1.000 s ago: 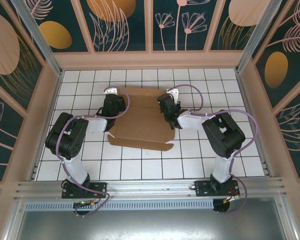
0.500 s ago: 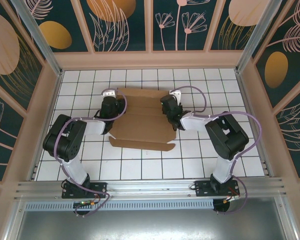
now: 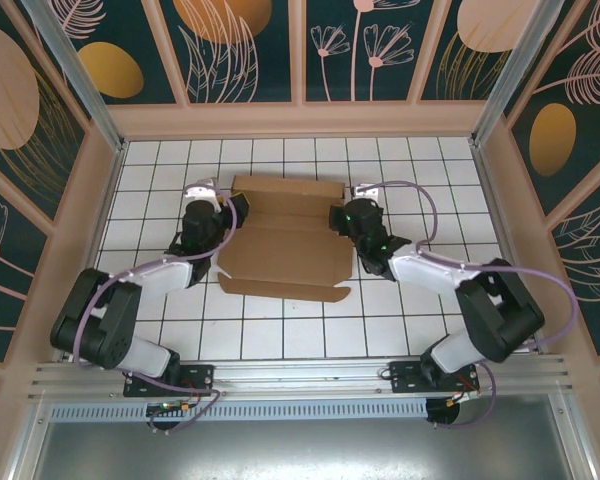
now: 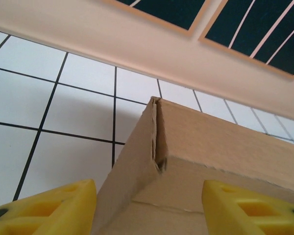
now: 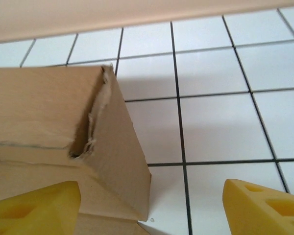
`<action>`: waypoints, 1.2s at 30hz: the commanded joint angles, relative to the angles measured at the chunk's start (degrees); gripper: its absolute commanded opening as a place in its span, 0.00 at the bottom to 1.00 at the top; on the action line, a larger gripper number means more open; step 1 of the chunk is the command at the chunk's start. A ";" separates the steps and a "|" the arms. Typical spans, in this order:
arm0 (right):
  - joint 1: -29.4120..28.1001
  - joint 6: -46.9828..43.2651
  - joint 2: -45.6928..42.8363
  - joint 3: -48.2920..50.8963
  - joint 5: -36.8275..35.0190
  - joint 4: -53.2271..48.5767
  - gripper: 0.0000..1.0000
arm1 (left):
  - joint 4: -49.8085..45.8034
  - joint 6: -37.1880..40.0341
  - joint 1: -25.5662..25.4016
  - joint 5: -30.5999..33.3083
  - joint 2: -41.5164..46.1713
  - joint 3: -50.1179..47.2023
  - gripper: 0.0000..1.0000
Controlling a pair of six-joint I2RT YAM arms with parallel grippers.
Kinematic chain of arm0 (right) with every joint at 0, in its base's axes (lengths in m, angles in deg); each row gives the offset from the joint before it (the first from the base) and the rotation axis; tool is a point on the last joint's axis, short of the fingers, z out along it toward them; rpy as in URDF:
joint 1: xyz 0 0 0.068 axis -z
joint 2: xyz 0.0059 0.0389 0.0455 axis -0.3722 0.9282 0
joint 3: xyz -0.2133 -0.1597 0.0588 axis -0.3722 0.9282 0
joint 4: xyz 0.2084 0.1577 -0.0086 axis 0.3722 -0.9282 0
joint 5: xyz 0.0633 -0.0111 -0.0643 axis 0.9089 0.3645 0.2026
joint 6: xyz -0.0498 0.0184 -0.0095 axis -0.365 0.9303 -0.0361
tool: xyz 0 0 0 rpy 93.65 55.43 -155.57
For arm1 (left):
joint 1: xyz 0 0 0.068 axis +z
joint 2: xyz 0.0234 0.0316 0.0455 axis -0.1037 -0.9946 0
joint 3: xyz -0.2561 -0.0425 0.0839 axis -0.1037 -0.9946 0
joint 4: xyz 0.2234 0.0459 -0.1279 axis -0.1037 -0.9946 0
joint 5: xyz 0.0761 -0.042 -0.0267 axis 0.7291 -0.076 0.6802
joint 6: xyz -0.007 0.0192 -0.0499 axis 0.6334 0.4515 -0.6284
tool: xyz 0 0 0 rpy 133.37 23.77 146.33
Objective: Fold the paper box
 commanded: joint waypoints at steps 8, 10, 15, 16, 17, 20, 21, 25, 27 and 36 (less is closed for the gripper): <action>-1.32 -26.67 -1.96 -7.97 5.14 -3.35 0.71 | -23.50 -4.17 0.22 7.73 15.26 7.12 0.52; -1.47 -32.21 0.17 -10.87 7.61 -4.99 0.74 | -30.65 -2.95 0.26 5.97 14.73 12.28 0.51; -2.51 -41.49 7.70 -20.03 10.33 -11.67 0.76 | -39.47 -0.49 0.26 4.32 18.71 16.34 0.52; -2.90 -43.37 9.01 -20.86 10.24 -11.70 0.76 | -40.15 -0.35 0.20 4.57 20.13 16.36 0.52; -3.48 -44.74 10.19 -21.95 10.21 -11.86 0.76 | -40.68 0.09 0.27 4.52 21.37 16.36 0.52; -4.34 -46.81 13.67 -24.52 9.88 -12.07 0.75 | -42.34 1.25 0.20 4.79 23.72 16.66 0.53; -4.41 -46.94 14.59 -25.38 10.06 -12.18 0.74 | -42.36 1.54 0.27 4.79 24.23 16.55 0.53; -5.61 -48.11 17.12 -27.20 9.50 -11.78 0.71 | -42.08 2.36 0.22 4.72 25.08 15.97 0.54; -6.04 -48.81 17.92 -27.17 7.96 -10.52 0.70 | -41.59 2.79 0.25 4.53 25.11 15.75 0.54; -2.26 -47.34 25.77 -35.33 6.93 -13.55 0.40 | -41.01 2.45 0.25 4.35 26.02 15.83 0.53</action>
